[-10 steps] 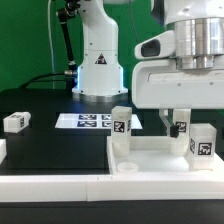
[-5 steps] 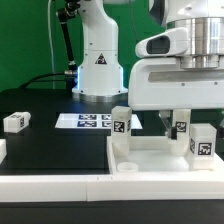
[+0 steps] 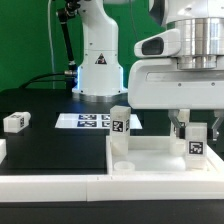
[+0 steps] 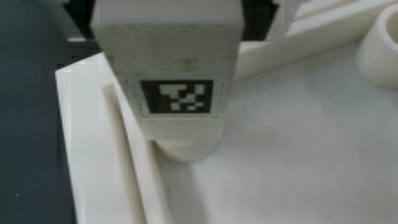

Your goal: Assemble square table

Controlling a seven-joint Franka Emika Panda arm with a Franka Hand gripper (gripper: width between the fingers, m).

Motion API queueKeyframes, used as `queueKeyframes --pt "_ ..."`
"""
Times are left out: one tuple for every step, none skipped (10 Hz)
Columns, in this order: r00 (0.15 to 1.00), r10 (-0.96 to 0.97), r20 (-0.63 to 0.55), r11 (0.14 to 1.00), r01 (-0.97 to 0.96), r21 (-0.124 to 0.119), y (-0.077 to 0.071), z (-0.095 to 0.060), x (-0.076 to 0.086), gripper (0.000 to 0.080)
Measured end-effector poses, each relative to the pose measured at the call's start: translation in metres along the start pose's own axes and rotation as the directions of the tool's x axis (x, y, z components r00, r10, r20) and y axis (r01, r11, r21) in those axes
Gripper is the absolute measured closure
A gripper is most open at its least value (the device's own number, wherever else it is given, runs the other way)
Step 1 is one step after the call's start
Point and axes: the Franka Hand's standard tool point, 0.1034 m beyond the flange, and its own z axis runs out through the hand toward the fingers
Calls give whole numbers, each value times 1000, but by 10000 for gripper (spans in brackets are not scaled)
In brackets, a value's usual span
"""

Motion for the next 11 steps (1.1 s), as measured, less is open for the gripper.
queueKeyframes --pt "991 132 -1 991 -132 -2 -2 0 -1 511" --pt "967 254 2 967 -254 -9 -1 0 -1 511" --pt "929 370 8 929 -370 -17 0 0 -1 511" --pt "834 552 19 834 -551 -26 0 0 -2 511" --pt "719 694 26 720 -693 -29 0 1 -4 511" --pt "579 814 37 581 -813 -36 -1 1 -5 511" --pt "480 876 43 482 -874 -55 -3 1 -5 511" --pt "394 918 42 396 -915 -73 -5 1 -5 511" --pt "351 936 40 353 -933 -77 -5 2 -5 511" --pt "353 935 41 355 -932 -76 -5 2 -6 423" --pt "391 919 44 393 -916 -75 -5 2 -6 275"
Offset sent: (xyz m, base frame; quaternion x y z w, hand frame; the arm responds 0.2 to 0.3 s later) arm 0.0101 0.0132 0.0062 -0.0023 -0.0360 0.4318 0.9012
